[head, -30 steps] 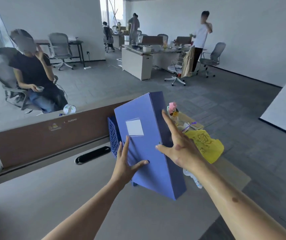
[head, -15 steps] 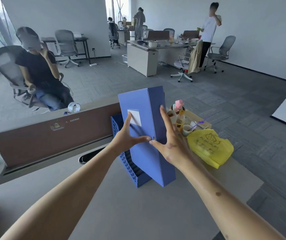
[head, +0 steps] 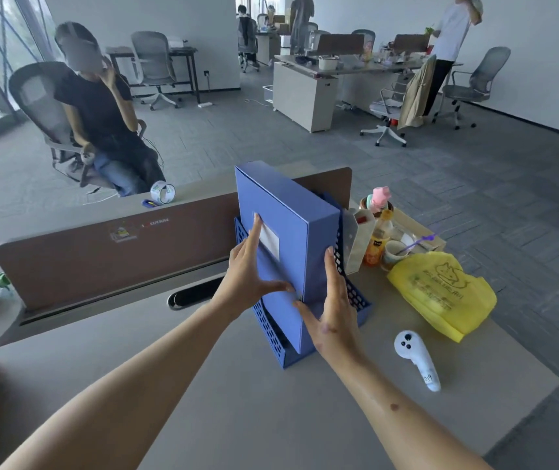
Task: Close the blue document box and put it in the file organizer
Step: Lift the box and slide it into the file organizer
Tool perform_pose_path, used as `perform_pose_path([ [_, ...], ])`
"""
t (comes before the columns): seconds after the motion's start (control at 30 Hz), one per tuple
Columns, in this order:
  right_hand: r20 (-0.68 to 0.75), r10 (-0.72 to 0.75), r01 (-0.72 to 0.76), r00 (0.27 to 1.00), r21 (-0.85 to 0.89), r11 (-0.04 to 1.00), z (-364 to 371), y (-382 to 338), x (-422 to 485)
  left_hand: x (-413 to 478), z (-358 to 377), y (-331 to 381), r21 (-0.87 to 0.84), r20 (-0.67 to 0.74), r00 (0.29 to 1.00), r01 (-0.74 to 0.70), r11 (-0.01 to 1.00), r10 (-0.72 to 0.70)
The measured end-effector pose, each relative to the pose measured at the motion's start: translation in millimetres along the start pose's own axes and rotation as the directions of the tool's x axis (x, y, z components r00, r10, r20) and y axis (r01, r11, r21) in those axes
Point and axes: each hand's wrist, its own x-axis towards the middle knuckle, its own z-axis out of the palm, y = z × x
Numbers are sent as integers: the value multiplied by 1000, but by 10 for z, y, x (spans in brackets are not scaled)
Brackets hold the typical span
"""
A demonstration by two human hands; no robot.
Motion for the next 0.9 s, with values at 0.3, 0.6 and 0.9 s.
perform_pose_path([
  [0.3,-43,11,-11,999,-20,1000,287,213,21,68,7,-159,106,-57,997,-53,993,60],
  [0.6,-61,1,1,998,34,999,385,318,54,123,23,-245,150,-48,994,-95,984,103],
  [0.9,-74,45,-44,996,21,999,622,481,-152,56,121,-497,326,-14,999,-42,945,49],
])
